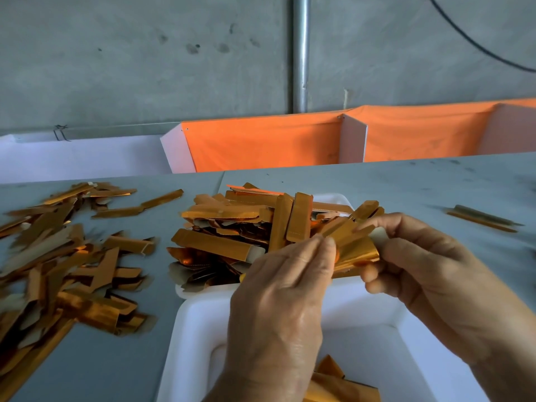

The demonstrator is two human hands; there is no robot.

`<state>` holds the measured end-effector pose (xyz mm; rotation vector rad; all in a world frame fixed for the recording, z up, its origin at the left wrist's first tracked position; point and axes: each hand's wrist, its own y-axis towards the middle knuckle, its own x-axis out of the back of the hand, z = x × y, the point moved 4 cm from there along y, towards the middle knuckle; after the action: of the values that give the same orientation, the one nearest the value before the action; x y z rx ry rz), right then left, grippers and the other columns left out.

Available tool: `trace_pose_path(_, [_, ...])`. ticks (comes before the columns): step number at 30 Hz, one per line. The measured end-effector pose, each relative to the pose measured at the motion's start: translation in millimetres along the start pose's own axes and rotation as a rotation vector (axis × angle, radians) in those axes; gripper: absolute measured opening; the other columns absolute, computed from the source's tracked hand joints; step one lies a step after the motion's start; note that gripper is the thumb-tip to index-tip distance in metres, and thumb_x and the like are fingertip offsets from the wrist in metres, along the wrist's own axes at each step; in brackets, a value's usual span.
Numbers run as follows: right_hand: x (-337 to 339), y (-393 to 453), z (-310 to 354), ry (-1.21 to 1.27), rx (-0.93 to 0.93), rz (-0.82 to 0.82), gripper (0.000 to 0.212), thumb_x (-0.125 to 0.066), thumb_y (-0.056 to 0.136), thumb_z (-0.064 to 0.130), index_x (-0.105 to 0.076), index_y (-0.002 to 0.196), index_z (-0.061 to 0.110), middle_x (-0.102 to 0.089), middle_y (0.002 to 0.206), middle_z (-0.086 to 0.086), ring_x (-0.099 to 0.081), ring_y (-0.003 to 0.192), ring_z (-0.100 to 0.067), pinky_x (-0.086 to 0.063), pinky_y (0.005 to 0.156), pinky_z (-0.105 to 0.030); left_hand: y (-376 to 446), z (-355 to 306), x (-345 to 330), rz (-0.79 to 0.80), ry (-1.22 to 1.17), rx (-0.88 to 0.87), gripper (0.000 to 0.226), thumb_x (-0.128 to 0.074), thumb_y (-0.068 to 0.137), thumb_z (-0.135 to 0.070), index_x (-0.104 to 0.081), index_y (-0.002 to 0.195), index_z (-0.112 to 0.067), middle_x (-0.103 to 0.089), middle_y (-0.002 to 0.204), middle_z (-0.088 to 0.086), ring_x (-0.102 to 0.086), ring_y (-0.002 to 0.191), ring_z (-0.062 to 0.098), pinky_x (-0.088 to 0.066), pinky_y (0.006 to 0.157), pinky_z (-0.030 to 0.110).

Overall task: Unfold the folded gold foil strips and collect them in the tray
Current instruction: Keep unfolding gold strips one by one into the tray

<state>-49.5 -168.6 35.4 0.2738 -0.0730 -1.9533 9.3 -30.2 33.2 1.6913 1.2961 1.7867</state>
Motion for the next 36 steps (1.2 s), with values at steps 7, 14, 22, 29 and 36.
trace_pose_path(7, [2, 1, 0, 0.064, 0.044, 0.017, 0.025, -0.063, 0.078, 0.038, -0.073, 0.083, 0.016, -0.063, 0.071, -0.007, -0.060, 0.056, -0.014, -0.050, 0.051, -0.021, -2, 2, 2, -0.063, -0.002, -0.023, 0.038, -0.072, 0.071, -0.010, -0.071, 0.109, -0.009, -0.072, 0.103, 0.002, -0.069, 0.089, 0.017, -0.059, 0.069, 0.036])
trace_pose_path(14, [5, 1, 3, -0.061, 0.131, -0.013, 0.049, -0.081, 0.057, 0.057, -0.068, 0.081, 0.017, -0.067, 0.079, -0.006, -0.064, 0.072, -0.017, -0.053, 0.062, -0.021, -2, -5, 2, -0.090, -0.051, -0.051, 0.030, -0.060, 0.083, -0.005, -0.070, 0.111, -0.010, -0.070, 0.111, 0.000, -0.066, 0.097, 0.014, -0.056, 0.079, 0.031])
trace_pose_path(22, [3, -3, 15, -0.038, 0.229, 0.099, 0.044, -0.083, 0.057, 0.051, -0.071, 0.088, 0.021, -0.068, 0.085, -0.004, -0.058, 0.064, -0.010, -0.049, 0.057, -0.019, -8, 16, -4, 0.389, -0.671, 0.367, 0.039, -0.032, 0.078, -0.068, -0.048, 0.113, -0.065, -0.066, 0.099, -0.025, -0.061, 0.092, -0.005, -0.049, 0.074, 0.016])
trace_pose_path(29, [3, -3, 17, -0.041, 0.265, 0.119, 0.043, -0.081, 0.065, 0.038, -0.070, 0.102, 0.020, -0.070, 0.100, -0.005, -0.059, 0.072, -0.011, -0.049, 0.057, -0.018, -6, 9, -5, 0.363, -0.744, 0.303, 0.049, -0.049, 0.078, -0.064, -0.046, 0.126, -0.056, -0.063, 0.109, -0.026, -0.059, 0.101, -0.006, -0.047, 0.080, 0.009])
trace_pose_path(36, [-1, -1, 11, -0.052, 0.139, 0.177, 0.057, -0.084, 0.060, 0.038, -0.069, 0.112, 0.020, -0.071, 0.090, -0.004, -0.061, 0.070, -0.011, -0.047, 0.055, -0.018, -7, 12, 2, 0.183, -0.656, 0.354, 0.040, -0.060, 0.076, -0.053, -0.054, 0.116, -0.053, -0.066, 0.086, -0.027, -0.065, 0.083, -0.004, -0.047, 0.067, 0.007])
